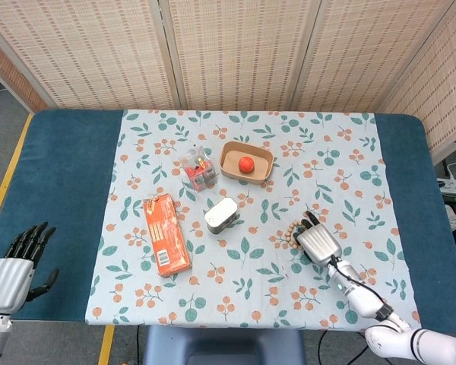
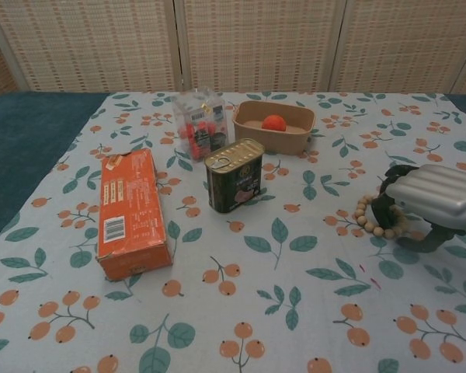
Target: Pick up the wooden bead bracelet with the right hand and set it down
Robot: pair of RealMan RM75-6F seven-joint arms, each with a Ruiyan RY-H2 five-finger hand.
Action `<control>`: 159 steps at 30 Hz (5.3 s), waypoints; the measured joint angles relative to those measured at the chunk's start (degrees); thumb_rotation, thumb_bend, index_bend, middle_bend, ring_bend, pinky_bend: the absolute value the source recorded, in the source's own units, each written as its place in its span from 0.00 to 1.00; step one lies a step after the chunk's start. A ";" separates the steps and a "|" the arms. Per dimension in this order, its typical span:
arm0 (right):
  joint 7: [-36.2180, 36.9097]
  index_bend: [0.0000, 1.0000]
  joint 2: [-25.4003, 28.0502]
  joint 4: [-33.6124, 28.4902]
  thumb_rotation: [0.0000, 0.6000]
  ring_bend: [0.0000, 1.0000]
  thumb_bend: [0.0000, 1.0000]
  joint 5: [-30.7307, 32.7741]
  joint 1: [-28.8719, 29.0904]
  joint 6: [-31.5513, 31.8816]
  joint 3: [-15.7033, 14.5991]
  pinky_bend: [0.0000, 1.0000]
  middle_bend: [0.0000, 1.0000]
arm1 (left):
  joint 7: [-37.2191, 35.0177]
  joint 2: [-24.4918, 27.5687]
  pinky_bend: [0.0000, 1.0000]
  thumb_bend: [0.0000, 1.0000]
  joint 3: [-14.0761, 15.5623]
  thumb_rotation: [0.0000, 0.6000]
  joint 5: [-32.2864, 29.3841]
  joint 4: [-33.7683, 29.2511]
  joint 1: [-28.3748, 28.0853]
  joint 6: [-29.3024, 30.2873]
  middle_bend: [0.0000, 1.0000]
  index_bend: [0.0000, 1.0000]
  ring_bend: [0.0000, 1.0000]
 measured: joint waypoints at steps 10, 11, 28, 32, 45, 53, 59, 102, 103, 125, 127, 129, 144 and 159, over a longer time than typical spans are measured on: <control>0.85 0.69 -1.57 2.09 1.00 0.35 0.34 -0.52 0.03 3.03 0.20 0.17 0.57 | 0.04 0.01 0.13 0.39 -0.03 1.00 -0.15 0.06 0.01 -0.04 0.00 0.00 0.00; 1.08 0.70 -1.53 2.09 1.00 0.35 0.35 -0.53 0.05 3.22 0.29 0.17 0.58 | 0.08 0.01 0.13 0.39 0.01 1.00 -0.11 0.01 0.04 0.01 0.00 0.00 0.00; 26.40 0.71 4.28 -8.03 1.00 0.38 0.52 8.98 1.58 -7.81 4.81 0.17 0.59 | 0.46 -0.27 0.13 0.39 0.05 1.00 -0.15 0.19 -0.12 -0.34 0.00 0.00 0.00; 37.31 0.71 8.10 -11.68 1.00 0.38 0.52 14.13 3.16 -16.94 8.07 0.17 0.59 | 0.65 -0.40 0.13 0.39 0.03 1.00 -0.25 0.22 -0.18 -0.47 0.00 0.00 0.00; 65.99 0.69 15.44 -17.84 1.00 0.38 0.56 19.78 2.99 -31.47 21.09 0.17 0.59 | 0.57 -0.67 0.13 0.39 0.04 1.00 -0.20 0.45 -0.29 -0.57 0.00 0.00 0.00; 78.51 0.61 14.80 -19.08 1.00 0.38 0.56 18.61 -1.18 -37.32 26.25 0.17 0.59 | -0.11 -0.57 0.14 0.39 0.11 1.00 -0.05 0.50 -0.38 -0.63 0.00 0.00 0.00; 85.69 0.50 10.97 -17.78 1.00 0.37 0.56 18.69 -6.73 -51.50 36.04 0.17 0.58 | -0.59 -0.43 0.14 0.39 0.00 1.00 -0.18 0.57 -0.33 -0.43 0.00 0.00 0.00; 24.95 0.48 -10.71 -0.04 0.69 0.33 0.36 46.84 -24.55 -81.09 58.65 0.17 0.50 | -2.18 -0.19 0.14 0.39 -0.15 1.00 -1.08 1.17 -0.66 -1.26 0.00 0.00 0.00; 24.71 0.48 -10.67 -0.01 0.69 0.33 0.38 46.98 -24.56 -81.11 58.59 0.17 0.50 | -2.16 -0.18 0.14 0.39 -0.13 1.00 -1.08 1.13 -0.65 -1.26 0.00 0.00 0.00; 19.71 0.47 -10.66 -1.03 1.00 0.33 0.87 48.05 -25.61 -78.93 58.46 0.20 0.50 | -2.24 -0.16 0.14 0.39 -0.03 1.00 -0.60 1.22 -0.59 -0.87 0.00 0.00 0.00; 19.49 0.46 -10.70 -1.10 0.93 0.33 0.84 48.05 -25.74 -78.80 58.48 0.20 0.50 | -2.23 -0.18 0.14 0.39 -0.01 1.00 -0.54 1.27 -0.60 -0.85 0.00 0.00 0.00; 19.59 0.45 -10.64 -1.11 0.83 0.33 0.70 48.09 -25.73 -78.72 58.35 0.20 0.50 | -2.20 -0.20 0.14 0.39 -0.01 1.00 -0.52 1.21 -0.60 -0.83 0.00 0.00 0.00; 19.02 0.48 -10.86 -0.67 0.63 0.33 0.29 48.48 -25.78 -78.67 58.29 0.20 0.51 | -2.59 -0.27 0.15 0.39 -0.10 1.00 -0.37 1.55 -0.53 -0.40 0.00 0.00 0.00; 17.88 0.53 -11.54 -0.43 0.81 0.33 0.43 49.44 -26.65 -79.80 59.45 0.21 0.53 | -2.77 -0.26 0.15 0.39 -0.07 1.00 -0.20 1.55 -0.46 -0.16 0.00 0.00 0.00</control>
